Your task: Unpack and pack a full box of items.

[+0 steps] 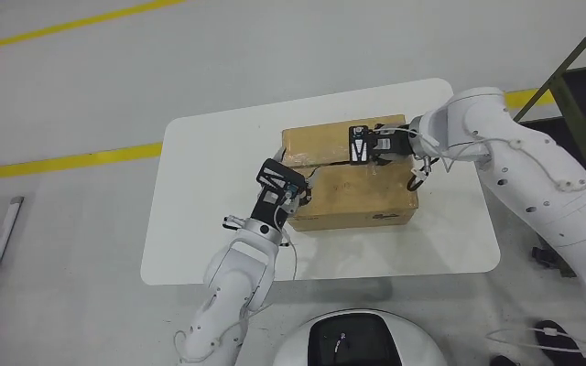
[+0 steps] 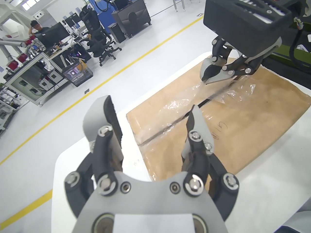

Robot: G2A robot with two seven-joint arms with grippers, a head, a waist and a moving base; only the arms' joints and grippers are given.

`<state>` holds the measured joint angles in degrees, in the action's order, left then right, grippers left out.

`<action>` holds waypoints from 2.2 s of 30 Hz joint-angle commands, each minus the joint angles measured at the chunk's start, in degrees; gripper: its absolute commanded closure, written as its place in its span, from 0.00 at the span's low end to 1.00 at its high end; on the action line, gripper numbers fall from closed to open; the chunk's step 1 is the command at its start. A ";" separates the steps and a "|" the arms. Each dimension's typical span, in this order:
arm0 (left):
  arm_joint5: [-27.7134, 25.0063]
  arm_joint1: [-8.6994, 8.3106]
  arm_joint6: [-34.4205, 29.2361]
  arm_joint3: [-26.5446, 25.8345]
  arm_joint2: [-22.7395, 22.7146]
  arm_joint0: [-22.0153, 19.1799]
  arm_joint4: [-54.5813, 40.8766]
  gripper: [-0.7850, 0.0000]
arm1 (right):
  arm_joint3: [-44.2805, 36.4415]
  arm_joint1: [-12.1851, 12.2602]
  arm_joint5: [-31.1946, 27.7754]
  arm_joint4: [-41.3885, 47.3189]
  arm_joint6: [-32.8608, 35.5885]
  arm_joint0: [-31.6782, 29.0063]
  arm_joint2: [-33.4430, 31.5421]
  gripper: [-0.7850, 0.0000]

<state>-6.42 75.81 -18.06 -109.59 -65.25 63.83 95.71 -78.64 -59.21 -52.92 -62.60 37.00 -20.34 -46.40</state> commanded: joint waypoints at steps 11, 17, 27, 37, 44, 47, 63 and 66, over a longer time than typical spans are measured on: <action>1.44 1.12 -3.03 5.59 3.18 -4.76 2.38 1.00 | 0.81 -0.18 -1.78 6.62 7.90 1.77 1.46 1.00; 0.80 1.49 -5.92 7.72 4.35 -6.02 4.43 1.00 | 0.71 -0.08 -0.95 8.34 9.49 1.83 1.55 1.00; 3.47 2.66 -13.23 10.90 5.55 -8.61 4.08 1.00 | 0.25 0.27 -0.75 11.30 12.08 1.37 1.84 1.00; 3.27 3.65 -15.83 14.04 6.91 -10.45 3.29 1.00 | 0.81 0.52 -0.70 11.85 12.60 1.25 2.23 0.89; 3.21 4.15 -18.34 15.64 7.13 -11.33 4.01 1.00 | 0.28 0.83 -0.66 12.26 12.41 1.44 1.74 0.72; 3.15 4.27 -18.92 15.62 6.80 -11.21 4.06 1.00 | -0.47 1.25 -0.79 12.75 12.83 1.17 0.95 0.62; 1.88 4.95 -19.03 15.42 6.39 -10.92 4.47 1.00 | -3.79 5.65 2.95 19.47 12.82 -4.89 -10.36 0.00; 1.84 5.12 -18.80 15.58 6.43 -11.00 4.42 1.00 | -3.77 6.55 5.23 26.05 8.25 -9.24 -14.19 0.00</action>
<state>-4.57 80.88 -36.93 -94.05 -58.85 52.85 100.12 -82.43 -52.91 -48.18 -39.23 47.16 -27.97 -59.43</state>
